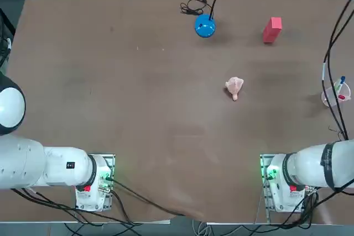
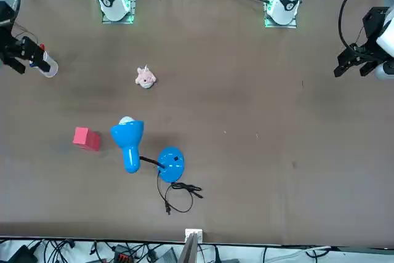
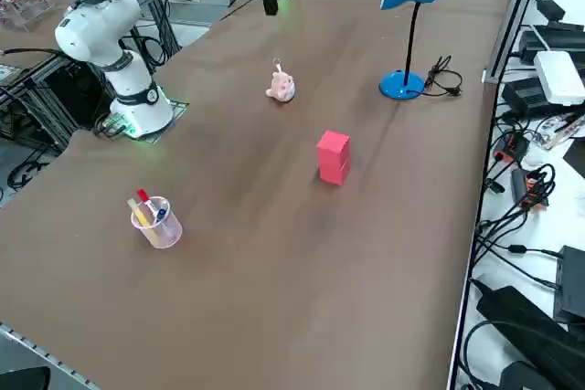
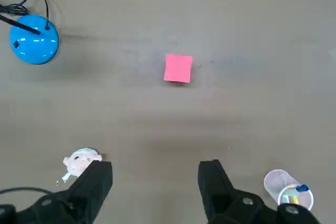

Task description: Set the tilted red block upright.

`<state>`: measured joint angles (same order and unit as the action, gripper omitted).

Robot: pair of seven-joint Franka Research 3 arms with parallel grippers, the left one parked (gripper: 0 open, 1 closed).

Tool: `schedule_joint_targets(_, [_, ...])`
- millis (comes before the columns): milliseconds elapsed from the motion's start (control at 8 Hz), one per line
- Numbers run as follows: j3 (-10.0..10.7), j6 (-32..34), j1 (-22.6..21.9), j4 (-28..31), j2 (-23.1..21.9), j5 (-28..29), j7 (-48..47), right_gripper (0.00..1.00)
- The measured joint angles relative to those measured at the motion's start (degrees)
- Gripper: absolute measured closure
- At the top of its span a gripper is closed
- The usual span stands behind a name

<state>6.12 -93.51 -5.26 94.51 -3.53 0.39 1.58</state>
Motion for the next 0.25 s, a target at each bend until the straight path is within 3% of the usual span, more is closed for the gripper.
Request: schedule_joint_targets(250, [-0.73, 0.64, -0.30, -0.01, -0.90, -0.27, -0.74, 0.00])
